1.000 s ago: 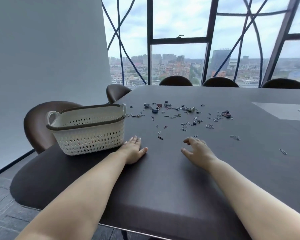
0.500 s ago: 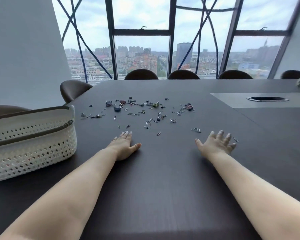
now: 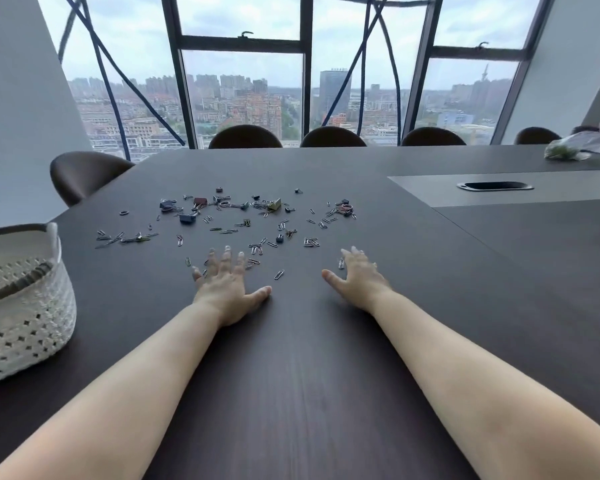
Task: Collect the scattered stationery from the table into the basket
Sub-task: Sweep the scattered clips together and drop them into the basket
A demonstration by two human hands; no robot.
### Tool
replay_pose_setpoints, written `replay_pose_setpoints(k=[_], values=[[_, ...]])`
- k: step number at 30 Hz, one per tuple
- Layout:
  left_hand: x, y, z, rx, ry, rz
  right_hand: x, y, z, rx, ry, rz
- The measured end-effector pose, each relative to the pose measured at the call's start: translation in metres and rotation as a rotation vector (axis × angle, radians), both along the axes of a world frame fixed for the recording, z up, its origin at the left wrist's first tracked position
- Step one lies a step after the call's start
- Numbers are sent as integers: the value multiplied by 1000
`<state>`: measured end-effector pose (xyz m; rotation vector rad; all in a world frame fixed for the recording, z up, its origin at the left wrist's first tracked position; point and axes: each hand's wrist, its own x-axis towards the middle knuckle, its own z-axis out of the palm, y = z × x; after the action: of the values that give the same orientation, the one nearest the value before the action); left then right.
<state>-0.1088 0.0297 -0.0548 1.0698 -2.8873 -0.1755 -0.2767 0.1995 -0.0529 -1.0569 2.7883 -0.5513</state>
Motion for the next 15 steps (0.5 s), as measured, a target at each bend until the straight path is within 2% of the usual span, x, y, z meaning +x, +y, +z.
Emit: replay_pose_setpoints(k=[4, 6, 10, 15], values=[[-4, -4, 0, 75, -50, 142, -8, -18, -2, 69, -7, -211], [-7, -7, -1, 90, -66, 143, -14, -28, -3, 135, -39, -207], [-9, -10, -4, 73, -51, 75, -17, -57, 0, 161, -26, -16], [-5, -12, -4, 93, 96, -43, -7, -84, 7, 128, -27, 330]])
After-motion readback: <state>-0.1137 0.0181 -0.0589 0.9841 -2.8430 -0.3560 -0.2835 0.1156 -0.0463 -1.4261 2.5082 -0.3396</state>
